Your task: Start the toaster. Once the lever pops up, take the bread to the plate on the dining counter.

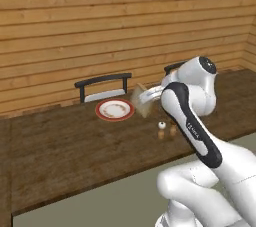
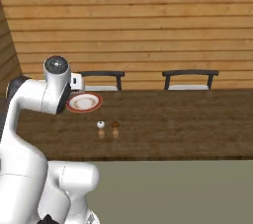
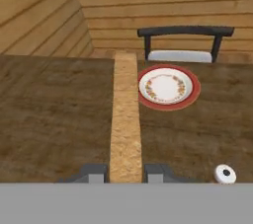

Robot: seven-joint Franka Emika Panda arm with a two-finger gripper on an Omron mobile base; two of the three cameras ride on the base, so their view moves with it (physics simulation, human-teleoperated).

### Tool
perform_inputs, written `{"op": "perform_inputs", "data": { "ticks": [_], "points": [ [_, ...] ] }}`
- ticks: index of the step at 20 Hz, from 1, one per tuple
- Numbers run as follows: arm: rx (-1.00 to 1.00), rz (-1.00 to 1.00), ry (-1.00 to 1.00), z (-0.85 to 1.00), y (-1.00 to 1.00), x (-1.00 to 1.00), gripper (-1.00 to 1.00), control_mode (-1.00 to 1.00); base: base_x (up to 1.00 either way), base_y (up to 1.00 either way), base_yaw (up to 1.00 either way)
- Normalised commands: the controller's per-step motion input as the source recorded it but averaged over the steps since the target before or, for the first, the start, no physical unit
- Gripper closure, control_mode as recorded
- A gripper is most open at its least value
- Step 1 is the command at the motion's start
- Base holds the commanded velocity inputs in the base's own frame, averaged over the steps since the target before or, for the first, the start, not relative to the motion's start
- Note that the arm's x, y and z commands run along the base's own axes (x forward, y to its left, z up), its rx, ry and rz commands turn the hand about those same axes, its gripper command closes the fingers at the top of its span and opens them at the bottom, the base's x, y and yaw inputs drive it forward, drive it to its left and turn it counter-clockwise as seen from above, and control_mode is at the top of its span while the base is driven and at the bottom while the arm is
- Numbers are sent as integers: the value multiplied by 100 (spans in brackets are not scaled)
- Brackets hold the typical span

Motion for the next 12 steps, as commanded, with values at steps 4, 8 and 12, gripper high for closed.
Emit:
{"op": "perform_inputs", "data": {
  "ticks": [4, 8, 12],
  "points": [
    [26, 32, 28, -35, 7, 100, 100, -100, 0, 0, 0],
    [29, 32, 8, -14, 9, 87, 100, -100, 0, 0, 0],
    [9, 16, 14, -28, 0, 100, 100, -100, 0, 0, 0]
  ]
}}
